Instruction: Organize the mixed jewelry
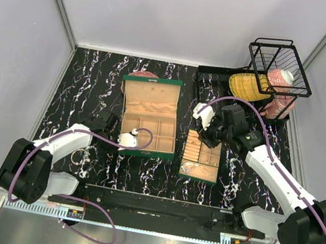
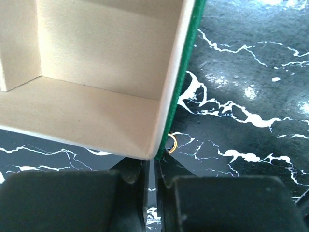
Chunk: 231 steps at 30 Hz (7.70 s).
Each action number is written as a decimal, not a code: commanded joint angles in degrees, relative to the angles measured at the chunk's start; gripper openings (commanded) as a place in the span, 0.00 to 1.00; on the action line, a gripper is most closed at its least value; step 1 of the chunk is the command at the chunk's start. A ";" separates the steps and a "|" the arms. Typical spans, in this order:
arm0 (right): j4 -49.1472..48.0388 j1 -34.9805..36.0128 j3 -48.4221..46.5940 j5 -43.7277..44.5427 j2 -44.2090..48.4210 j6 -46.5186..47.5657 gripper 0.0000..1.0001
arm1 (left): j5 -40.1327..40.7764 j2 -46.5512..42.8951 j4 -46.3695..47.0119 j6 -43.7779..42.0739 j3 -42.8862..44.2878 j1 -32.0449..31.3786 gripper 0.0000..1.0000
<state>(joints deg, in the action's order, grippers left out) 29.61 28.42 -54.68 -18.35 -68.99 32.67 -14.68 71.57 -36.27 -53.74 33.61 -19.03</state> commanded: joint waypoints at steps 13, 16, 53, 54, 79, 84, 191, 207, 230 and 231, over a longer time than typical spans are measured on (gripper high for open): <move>-1.13 -0.21 0.45 1.74 2.28 -0.23 0.38 | 2.99 -3.19 -2.13 1.44 -1.35 1.97 0.00; -1.13 -0.21 0.45 1.39 1.93 -0.23 0.38 | 1.67 -5.12 -3.97 1.88 -0.03 2.59 0.00; -14.93 5.23 -28.81 -32.01 -20.48 -36.71 0.41 | 3.95 -2.84 4.71 44.24 39.08 -9.88 0.00; -15.19 5.50 -29.08 -31.93 -21.35 -37.23 0.41 | 4.82 -2.67 4.98 44.59 39.25 -10.50 0.00; -18.97 9.19 -32.69 -24.98 -27.60 -41.19 0.37 | 16.08 -3.89 8.15 48.99 38.38 -15.87 0.00; -19.06 9.28 -32.95 -24.37 -27.78 -41.37 0.37 | 16.43 -3.89 8.24 49.16 38.38 -16.39 0.00; -10.18 5.41 -33.39 -32.54 -13.72 -33.02 0.00 | -38.04 -11.37 12.52 52.48 38.13 3.03 0.50; -10.53 5.41 -35.94 -33.77 -13.71 -33.81 0.00 | -48.52 -8.38 44.62 75.71 27.66 3.03 0.50; -12.03 5.41 -34.97 -34.03 -13.36 -35.21 0.00 | -46.58 -5.21 49.45 79.31 27.30 -0.57 0.29; -12.20 5.50 -34.80 -34.03 -13.19 -35.30 0.00 | -46.76 -5.21 49.72 79.49 27.30 -0.57 0.27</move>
<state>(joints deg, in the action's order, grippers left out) 19.59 34.02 -88.27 -50.72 -83.81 -1.89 -60.62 66.19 8.82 24.67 60.38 -19.25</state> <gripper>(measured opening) 0.011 0.307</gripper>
